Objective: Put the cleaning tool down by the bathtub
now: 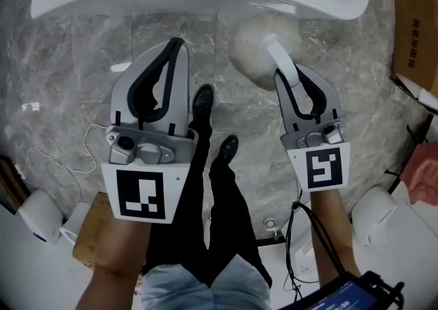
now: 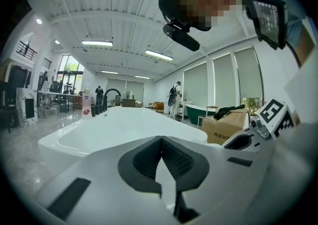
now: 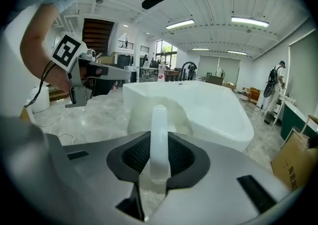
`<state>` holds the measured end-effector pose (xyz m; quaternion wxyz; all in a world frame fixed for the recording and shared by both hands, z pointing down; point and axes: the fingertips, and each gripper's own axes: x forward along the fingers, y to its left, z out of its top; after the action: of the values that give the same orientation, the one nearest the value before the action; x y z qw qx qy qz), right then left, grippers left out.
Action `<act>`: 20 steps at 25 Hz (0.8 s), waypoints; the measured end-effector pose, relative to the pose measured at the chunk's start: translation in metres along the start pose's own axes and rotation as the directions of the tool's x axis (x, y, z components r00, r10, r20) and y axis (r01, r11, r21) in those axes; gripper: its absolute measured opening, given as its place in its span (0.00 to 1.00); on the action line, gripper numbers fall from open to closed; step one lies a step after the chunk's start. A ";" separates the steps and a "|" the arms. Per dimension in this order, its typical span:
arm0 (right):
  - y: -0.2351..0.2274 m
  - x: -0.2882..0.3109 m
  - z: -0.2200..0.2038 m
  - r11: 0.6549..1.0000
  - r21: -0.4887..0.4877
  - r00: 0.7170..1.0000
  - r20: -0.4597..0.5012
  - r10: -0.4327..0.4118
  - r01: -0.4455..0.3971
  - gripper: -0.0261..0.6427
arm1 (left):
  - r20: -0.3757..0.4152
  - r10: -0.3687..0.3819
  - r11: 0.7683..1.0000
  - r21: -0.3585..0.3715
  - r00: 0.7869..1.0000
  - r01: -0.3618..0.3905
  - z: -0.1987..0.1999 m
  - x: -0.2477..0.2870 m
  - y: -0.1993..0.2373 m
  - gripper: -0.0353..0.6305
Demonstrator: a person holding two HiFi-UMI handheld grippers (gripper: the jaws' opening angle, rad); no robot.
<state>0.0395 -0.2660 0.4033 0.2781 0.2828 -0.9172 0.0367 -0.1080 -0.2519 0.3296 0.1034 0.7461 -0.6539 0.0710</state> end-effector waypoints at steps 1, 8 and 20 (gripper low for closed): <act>0.000 0.000 -0.004 1.000 -0.006 1.000 -0.003 0.003 -0.003 0.18 | 0.002 0.000 1.000 0.001 1.000 0.000 -0.002 0.000 -0.002 0.08; 0.008 0.035 -0.049 0.997 -0.052 0.998 -0.032 0.055 -0.056 0.18 | -0.010 0.002 1.000 -0.002 1.000 -0.002 -0.049 0.016 0.008 0.08; 0.029 0.102 -0.116 0.980 -0.134 0.987 -0.087 0.133 -0.144 0.18 | -0.022 -0.011 1.000 0.005 1.000 0.011 -0.122 0.034 0.036 0.08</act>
<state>0.0107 -0.2665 0.5576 0.3296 0.1961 -0.9235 0.0025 -0.1352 -0.2587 0.4584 0.1090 0.7492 -0.6484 0.0803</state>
